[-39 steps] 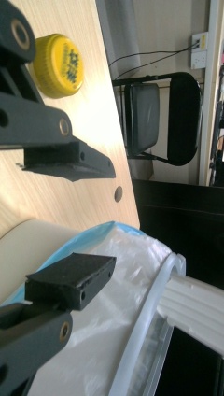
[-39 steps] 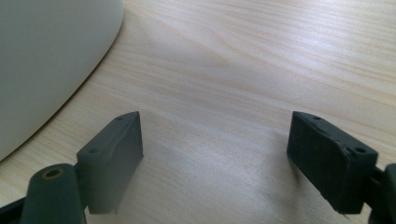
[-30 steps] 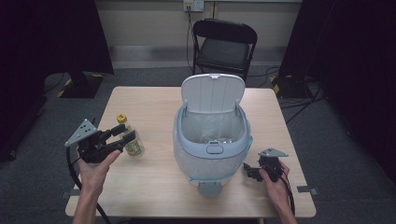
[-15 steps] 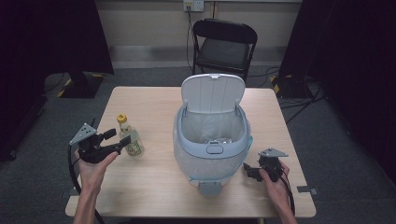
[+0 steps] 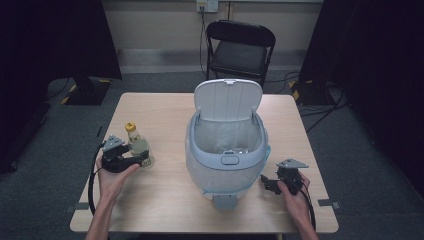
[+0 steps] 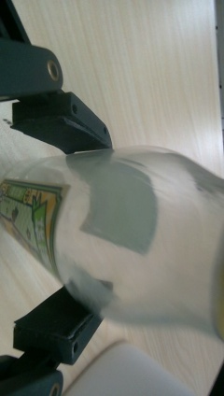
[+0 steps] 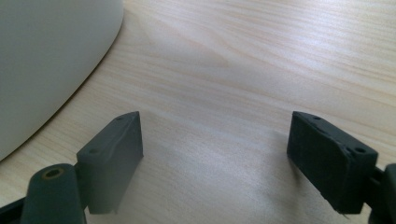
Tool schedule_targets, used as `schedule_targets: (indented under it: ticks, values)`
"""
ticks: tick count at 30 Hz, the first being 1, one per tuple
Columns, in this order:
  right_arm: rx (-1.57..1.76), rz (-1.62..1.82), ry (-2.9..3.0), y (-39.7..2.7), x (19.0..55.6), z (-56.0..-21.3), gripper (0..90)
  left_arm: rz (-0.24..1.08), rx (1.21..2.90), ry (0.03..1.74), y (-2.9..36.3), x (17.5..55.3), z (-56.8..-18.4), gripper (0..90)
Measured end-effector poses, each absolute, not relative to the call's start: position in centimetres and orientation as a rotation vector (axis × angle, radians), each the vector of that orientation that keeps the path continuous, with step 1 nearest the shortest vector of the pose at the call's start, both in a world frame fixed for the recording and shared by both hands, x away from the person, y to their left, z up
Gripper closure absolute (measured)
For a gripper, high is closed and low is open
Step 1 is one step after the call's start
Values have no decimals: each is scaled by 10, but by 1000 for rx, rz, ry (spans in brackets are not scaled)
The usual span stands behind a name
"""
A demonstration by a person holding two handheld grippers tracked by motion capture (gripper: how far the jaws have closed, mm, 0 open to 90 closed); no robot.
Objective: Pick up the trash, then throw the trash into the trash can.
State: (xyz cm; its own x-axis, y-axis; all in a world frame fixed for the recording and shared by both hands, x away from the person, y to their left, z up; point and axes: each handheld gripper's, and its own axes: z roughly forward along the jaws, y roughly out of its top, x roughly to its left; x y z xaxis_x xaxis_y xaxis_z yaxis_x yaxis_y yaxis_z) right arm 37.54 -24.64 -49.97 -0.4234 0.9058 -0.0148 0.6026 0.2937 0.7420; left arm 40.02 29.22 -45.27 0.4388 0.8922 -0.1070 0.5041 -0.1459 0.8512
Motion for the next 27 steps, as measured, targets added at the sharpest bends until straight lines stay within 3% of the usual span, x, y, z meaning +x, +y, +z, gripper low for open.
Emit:
schedule_targets:
  ticks: [27]
  values:
    - [1348, 935, 2132, -246, 375, -500, 173, 551, 1848, 1231, 281, 415, -479, 236]
